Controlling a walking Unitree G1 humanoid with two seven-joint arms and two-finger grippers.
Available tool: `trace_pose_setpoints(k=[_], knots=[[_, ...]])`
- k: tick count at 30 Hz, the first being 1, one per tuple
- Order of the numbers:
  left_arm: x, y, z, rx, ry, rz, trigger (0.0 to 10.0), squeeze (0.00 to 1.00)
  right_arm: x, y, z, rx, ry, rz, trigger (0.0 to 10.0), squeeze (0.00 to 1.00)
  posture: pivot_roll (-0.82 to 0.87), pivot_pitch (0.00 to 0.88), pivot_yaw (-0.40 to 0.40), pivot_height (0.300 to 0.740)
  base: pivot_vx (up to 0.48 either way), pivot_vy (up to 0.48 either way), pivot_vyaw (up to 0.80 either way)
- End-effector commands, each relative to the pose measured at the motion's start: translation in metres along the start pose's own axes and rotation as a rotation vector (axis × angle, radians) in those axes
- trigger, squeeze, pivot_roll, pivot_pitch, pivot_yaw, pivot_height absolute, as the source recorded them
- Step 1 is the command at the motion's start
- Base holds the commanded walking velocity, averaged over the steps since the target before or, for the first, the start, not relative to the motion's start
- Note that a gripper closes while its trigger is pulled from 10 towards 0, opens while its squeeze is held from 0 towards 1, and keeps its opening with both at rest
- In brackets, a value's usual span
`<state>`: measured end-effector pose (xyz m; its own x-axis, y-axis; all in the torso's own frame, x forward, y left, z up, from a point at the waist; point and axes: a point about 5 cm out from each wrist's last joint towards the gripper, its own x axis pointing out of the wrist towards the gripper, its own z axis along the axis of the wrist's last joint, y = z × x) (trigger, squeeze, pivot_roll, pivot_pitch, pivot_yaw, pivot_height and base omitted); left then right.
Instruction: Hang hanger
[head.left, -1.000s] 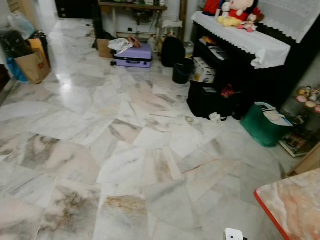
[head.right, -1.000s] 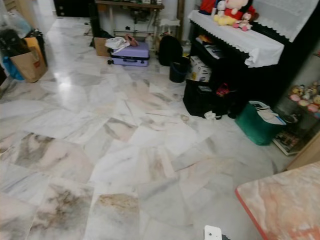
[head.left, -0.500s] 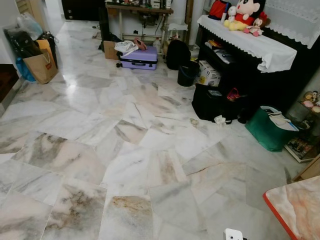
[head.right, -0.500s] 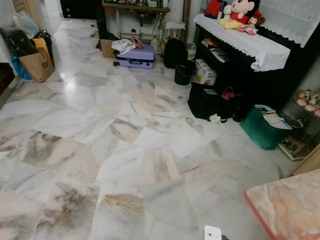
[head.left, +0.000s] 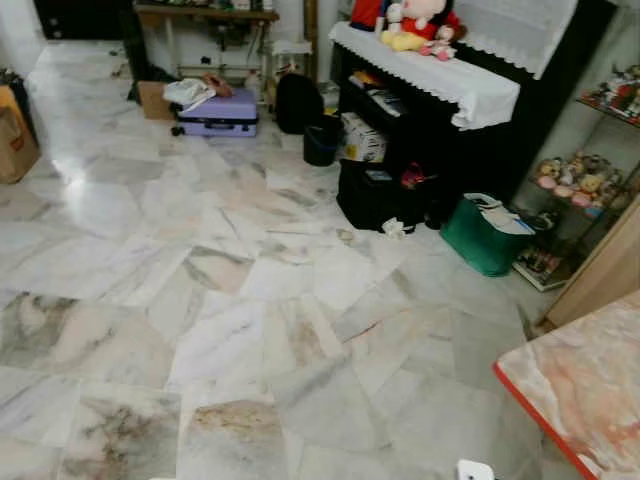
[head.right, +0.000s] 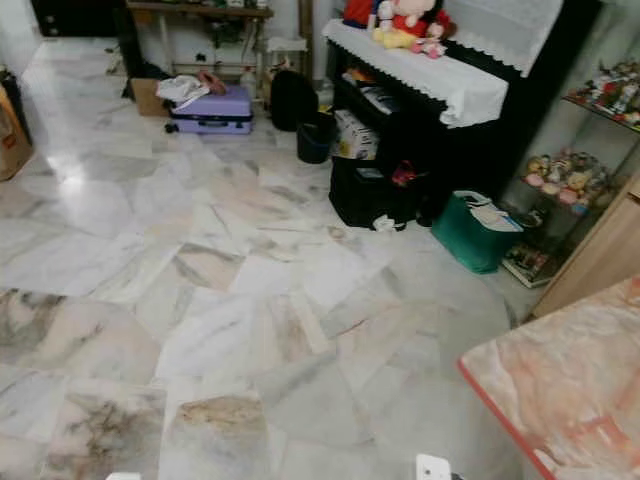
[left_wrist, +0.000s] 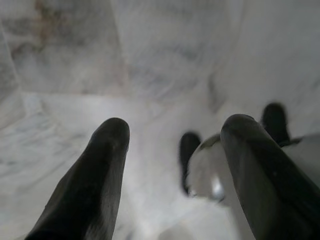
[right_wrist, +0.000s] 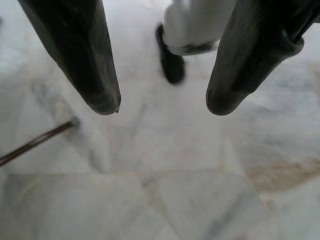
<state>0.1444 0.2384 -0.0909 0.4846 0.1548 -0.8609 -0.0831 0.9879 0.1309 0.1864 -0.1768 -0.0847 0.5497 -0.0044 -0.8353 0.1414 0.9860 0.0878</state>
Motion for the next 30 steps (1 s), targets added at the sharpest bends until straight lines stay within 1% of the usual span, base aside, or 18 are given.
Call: trace_pose_setpoints(k=[1, 3, 6, 12, 16, 19, 21, 22, 25, 28, 30], knots=[[0.003, -0.008, 0.02, 0.047, -0.053, -0.053, 10.0, 0.0, -0.001, -0.004, -0.003, 0.099, 0.032, 0.077, 10.0, 0.0, 0.19, 0.0, -0.053, 0.74, 0.0, 0.0, -0.8], [0.003, -0.007, 0.02, 0.054, -0.048, -0.052, 10.0, 0.0, -0.001, -0.005, -0.002, 0.104, 0.031, 0.072, 10.0, 0.0, 0.19, 0.0, -0.05, 0.74, 0.0, 0.0, -0.8], [0.003, -0.009, 0.025, 0.073, -0.06, -0.061, 10.0, 0.0, -0.002, -0.009, -0.004, 0.094, 0.039, 0.065, 10.0, 0.0, 0.19, 0.0, -0.059, 0.74, 0.0, 0.0, -0.8], [0.004, -0.016, 0.033, 0.078, -0.089, -0.079, 10.0, 0.0, -0.005, -0.017, -0.017, 0.069, 0.088, 0.044, 10.0, 0.0, 0.22, 0.0, -0.068, 0.74, 0.0, 0.0, -0.8], [0.004, -0.021, 0.03, 0.104, -0.081, -0.098, 10.0, 0.0, -0.005, -0.015, -0.02, 0.07, 0.094, 0.047, 10.0, 0.0, 0.21, 0.0, -0.062, 0.74, 0.0, 0.0, -0.8], [0.004, -0.021, 0.027, 0.112, -0.073, -0.1, 10.0, 0.0, -0.005, -0.013, -0.02, 0.072, 0.094, 0.05, 10.0, 0.0, 0.2, 0.0, -0.06, 0.74, 0.0, 0.0, -0.8], [0.003, -0.02, 0.02, 0.114, -0.047, -0.098, 10.0, 0.0, -0.004, -0.007, -0.022, 0.087, 0.094, 0.058, 10.0, 0.0, 0.2, 0.0, -0.061, 0.74, 0.0, 0.0, -0.8], [0.003, -0.02, 0.019, 0.117, -0.045, -0.098, 10.0, 0.0, -0.004, -0.005, -0.022, 0.091, 0.093, 0.06, 10.0, 0.0, 0.2, 0.0, -0.061, 0.74, 0.0, 0.0, -0.8], [0.003, -0.02, 0.021, 0.13, -0.052, -0.102, 10.0, 0.0, -0.003, -0.003, -0.021, 0.081, 0.09, 0.064, 10.0, 0.0, 0.2, 0.0, -0.063, 0.74, 0.0, 0.0, -0.8], [0.004, -0.019, 0.027, 0.13, -0.071, -0.097, 10.0, 0.0, -0.003, -0.003, -0.02, 0.122, 0.077, 0.042, 10.0, 0.0, 0.21, 0.0, -0.065, 0.74, 0.0, 0.0, -0.8], [0.004, -0.018, 0.029, 0.13, -0.075, -0.096, 10.0, 0.0, -0.004, -0.004, -0.022, 0.117, 0.081, 0.038, 10.0, 0.0, 0.2, 0.0, -0.064, 0.74, 0.0, 0.0, -0.8]])
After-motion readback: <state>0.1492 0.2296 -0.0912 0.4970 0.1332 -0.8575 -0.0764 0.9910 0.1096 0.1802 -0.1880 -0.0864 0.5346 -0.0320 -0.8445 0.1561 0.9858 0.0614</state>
